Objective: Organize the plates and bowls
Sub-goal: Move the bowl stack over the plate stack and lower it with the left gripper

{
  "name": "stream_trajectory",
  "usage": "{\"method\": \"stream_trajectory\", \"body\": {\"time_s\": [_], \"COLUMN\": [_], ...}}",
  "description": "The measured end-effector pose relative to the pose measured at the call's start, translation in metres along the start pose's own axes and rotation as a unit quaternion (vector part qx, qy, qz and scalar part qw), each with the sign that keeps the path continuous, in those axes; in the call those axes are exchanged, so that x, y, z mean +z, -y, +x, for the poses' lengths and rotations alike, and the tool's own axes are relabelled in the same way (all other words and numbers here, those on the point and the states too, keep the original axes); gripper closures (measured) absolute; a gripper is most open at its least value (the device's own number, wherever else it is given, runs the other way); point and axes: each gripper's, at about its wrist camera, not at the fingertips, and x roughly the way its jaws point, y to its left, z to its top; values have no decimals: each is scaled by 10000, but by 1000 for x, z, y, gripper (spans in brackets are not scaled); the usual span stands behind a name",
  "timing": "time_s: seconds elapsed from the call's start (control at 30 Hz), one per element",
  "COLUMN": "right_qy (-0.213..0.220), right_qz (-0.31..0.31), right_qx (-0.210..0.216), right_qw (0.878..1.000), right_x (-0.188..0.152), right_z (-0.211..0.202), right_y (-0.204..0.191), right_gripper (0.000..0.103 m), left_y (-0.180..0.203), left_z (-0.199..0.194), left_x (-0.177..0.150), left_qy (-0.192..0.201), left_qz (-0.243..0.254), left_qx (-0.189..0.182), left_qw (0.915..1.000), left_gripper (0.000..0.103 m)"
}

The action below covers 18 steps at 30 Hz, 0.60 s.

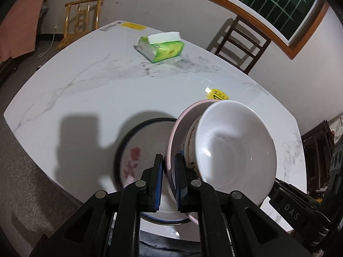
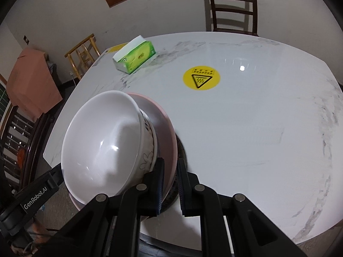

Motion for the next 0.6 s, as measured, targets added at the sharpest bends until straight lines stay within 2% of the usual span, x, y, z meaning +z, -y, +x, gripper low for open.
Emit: {"method": "stream_trajectory", "body": {"time_s": [0.6], "right_qy": [-306], "right_qz": [-71], "right_qx": [-60], "right_qw": [9995], "right_x": [1], "right_z": [39], "right_y": [-28], "right_gripper": [90], "left_y": [-40], "left_z": [22], "left_x": [4], "left_qy": [-220], "left_qz": [-257], "left_qx": [117], "left_qw": [9994], "left_gripper": [97]}}
